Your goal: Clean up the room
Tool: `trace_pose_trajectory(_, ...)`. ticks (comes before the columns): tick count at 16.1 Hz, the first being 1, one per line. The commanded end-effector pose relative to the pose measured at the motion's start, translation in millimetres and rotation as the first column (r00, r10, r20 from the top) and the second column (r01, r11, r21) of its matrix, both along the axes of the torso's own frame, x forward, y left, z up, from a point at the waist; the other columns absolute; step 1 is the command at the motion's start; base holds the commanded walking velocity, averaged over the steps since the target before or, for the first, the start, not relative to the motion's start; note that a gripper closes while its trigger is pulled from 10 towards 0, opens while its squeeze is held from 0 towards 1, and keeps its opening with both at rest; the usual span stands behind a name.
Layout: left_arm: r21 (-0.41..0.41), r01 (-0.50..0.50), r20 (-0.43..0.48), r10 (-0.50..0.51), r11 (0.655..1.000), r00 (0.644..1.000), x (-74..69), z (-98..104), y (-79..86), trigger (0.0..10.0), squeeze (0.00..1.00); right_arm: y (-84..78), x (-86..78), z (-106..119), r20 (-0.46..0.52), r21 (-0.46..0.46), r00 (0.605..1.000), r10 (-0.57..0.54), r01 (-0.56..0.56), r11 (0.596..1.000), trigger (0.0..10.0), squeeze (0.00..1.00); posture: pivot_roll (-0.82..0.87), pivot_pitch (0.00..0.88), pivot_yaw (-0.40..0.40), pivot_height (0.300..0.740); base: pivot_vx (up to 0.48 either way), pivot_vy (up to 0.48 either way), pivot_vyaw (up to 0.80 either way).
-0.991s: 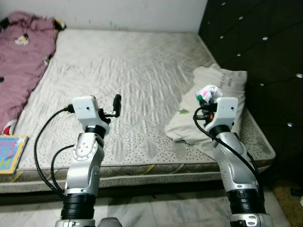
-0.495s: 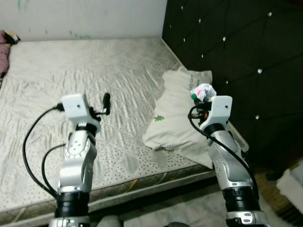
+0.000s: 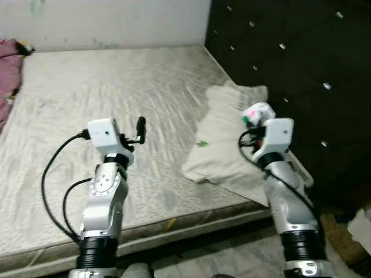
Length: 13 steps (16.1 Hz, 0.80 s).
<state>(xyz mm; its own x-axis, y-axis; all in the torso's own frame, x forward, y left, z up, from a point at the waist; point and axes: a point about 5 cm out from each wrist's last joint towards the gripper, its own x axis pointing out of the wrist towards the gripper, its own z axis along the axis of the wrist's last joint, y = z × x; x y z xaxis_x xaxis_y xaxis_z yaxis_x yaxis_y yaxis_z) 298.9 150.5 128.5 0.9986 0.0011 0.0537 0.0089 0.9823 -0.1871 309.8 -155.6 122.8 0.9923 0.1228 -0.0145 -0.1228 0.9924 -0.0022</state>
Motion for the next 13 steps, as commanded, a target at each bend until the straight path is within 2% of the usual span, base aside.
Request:
trace_pose_trajectory(1, 0.007, 0.001, -0.002, -0.001, 1.0, 1.0, 0.5, -0.1, -1.5, 10.0, 0.0, 0.3, 0.2, 2.1, 0.012, -0.015, 1.0, 0.01, -0.01, 1.0, 10.0, 0.0, 0.01, 0.0, -0.042, 0.74, 0.0, 0.48, 0.45)
trace_pose_trajectory(3, 0.004, 0.004, 0.0, -0.004, 1.0, 1.0, 0.4, -0.3, -2.2, 10.0, 0.0, 0.1, 0.0, 1.8, 0.014, -0.017, 1.0, 0.014, -0.014, 1.0, 10.0, 0.0, 0.01, 0.0, -0.043, 0.74, 0.0, 0.48, 0.57)
trace_pose_trajectory(13, -0.007, 0.011, 0.005, -0.01, 1.0, 1.0, 0.5, 0.1, -4.2, 10.0, 0.0, -0.1, 0.5, -3.4, -0.018, -0.002, 1.0, 0.019, -0.019, 1.0, 10.0, 0.0, 0.01, 0.0, -0.048, 0.74, 0.0, 0.48, 0.0)
